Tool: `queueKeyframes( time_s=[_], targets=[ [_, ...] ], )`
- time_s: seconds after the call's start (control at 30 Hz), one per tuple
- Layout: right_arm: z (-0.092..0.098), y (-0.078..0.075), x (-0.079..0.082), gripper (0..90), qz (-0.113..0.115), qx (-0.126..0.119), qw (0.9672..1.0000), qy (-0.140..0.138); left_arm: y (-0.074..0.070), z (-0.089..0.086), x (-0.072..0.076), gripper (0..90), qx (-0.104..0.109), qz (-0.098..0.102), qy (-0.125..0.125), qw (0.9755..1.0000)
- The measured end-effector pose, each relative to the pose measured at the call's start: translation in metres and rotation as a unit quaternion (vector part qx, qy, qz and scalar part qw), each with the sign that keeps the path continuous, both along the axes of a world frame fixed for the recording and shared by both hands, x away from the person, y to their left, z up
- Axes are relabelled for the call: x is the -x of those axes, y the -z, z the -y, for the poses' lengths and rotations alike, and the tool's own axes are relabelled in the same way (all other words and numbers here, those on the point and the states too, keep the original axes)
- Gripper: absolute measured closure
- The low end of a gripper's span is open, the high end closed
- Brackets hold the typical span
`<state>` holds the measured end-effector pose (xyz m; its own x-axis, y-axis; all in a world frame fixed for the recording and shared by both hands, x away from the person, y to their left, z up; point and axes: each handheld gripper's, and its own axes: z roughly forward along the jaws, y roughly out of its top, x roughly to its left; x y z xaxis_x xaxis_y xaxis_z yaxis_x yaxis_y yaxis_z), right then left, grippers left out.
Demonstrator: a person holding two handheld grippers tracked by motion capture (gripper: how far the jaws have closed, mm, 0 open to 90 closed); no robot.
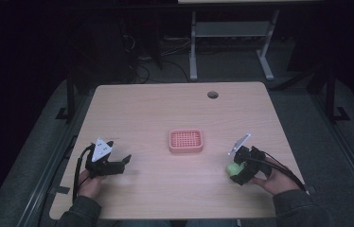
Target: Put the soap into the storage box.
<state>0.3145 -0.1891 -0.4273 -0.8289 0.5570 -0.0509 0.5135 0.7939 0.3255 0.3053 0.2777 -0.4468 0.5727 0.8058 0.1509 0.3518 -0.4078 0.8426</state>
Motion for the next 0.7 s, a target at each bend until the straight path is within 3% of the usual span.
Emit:
queueKeyframes(
  time_s=[0.7],
  targets=[
    [-0.010,0.012,-0.012,18.2,-0.033,0.040,0.9985,-0.016,-0.001,-0.001,0.000,14.0,0.000,0.000,0.000,1.0000]
  ],
)
